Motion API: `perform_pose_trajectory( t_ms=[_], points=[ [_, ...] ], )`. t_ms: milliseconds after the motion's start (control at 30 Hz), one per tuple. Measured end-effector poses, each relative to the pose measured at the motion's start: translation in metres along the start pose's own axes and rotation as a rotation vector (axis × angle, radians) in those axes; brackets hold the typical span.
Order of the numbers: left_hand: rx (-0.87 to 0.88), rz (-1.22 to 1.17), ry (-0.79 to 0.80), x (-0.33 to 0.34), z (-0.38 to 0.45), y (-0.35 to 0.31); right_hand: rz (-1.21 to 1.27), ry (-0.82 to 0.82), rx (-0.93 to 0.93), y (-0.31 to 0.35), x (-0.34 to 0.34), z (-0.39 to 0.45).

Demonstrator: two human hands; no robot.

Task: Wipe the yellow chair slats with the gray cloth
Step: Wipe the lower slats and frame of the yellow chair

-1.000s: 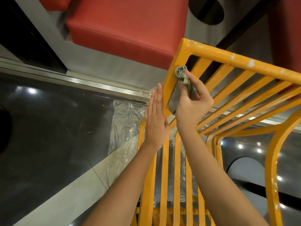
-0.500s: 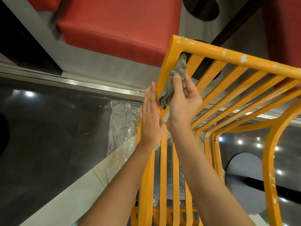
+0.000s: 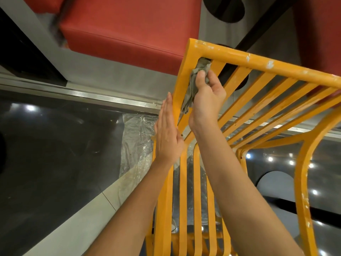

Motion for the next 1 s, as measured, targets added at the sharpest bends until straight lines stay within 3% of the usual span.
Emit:
perform_pose_trajectory(
  t_ms=[500, 800, 1000],
  points=[
    [-0.052, 0.048, 0.020, 0.003, 0.003, 0.002, -0.024, 0.005, -0.161, -0.018, -0.018, -0.035],
    [-0.060, -0.015, 0.046, 0.001, 0.001, 0.001, -0.011, -0.125, -0.442, -0.020, 0.005, -0.017],
    [-0.049, -0.010, 0.042, 0.001, -0.001, 0.003, 0.084, -0.214, -0.372, -0.020, -0.004, -0.010]
  ],
)
Point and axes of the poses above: each hand's wrist, its own z-axis towards the middle knuckle, its own x-axis out of the palm, y = z × x, the point moved 1 cm from there along z, towards the middle knuckle, and after that the axes turned 5 degrees about z, right-handed, at the moved point
